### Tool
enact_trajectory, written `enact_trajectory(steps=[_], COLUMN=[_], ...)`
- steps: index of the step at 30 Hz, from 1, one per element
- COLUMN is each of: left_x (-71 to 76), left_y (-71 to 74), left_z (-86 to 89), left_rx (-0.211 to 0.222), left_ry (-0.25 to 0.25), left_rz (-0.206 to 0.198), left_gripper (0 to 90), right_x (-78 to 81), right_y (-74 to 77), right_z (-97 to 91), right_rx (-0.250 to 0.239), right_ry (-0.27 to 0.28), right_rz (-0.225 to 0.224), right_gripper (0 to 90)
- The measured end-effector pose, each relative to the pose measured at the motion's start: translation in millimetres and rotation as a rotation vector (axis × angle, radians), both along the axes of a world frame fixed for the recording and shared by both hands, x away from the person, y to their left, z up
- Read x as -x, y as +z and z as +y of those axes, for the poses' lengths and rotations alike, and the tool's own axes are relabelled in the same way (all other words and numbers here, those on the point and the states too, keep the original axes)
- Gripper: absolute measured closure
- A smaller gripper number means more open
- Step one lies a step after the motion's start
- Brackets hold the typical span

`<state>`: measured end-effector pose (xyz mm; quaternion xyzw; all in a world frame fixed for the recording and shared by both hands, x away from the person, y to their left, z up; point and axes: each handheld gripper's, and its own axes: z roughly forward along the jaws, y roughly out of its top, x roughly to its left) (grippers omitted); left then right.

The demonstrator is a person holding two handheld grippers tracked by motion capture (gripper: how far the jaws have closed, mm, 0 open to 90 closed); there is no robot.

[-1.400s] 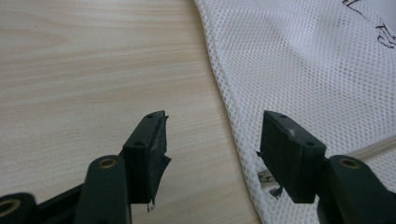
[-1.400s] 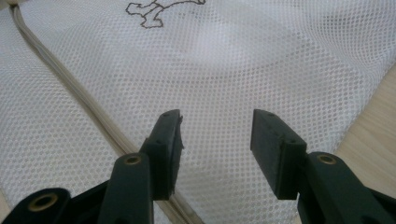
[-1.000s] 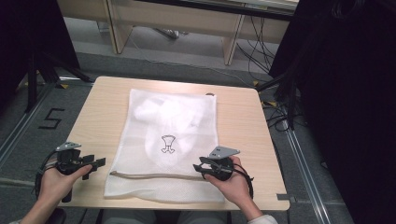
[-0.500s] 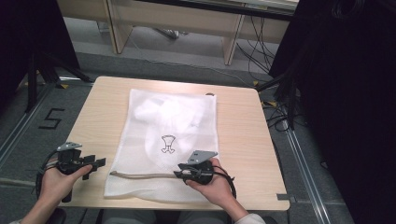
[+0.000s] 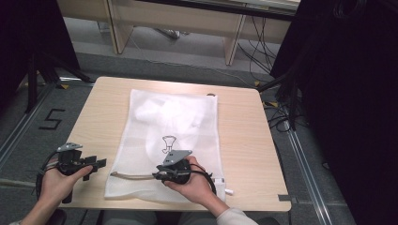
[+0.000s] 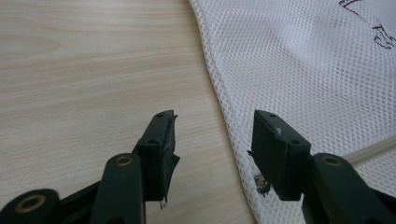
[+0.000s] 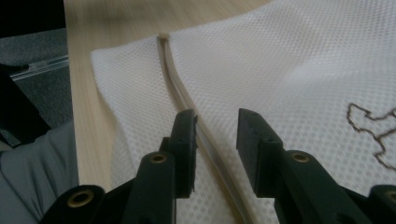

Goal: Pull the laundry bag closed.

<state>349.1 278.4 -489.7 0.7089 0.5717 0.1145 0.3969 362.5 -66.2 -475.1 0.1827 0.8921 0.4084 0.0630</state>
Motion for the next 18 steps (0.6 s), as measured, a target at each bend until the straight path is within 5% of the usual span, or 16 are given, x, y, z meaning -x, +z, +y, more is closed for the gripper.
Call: enact_trajectory(steps=[18], left_x=[0.0], left_y=[-0.8], left_z=[-0.5], left_rx=[0.019], left_ry=[0.016], left_rz=[-0.005], left_gripper=[49.4], right_x=[-3.9], right_y=[-0.5], right_z=[44.0], right_rx=[0.026], right_ry=[0.044], right_rz=[-0.017], right_gripper=[72.6])
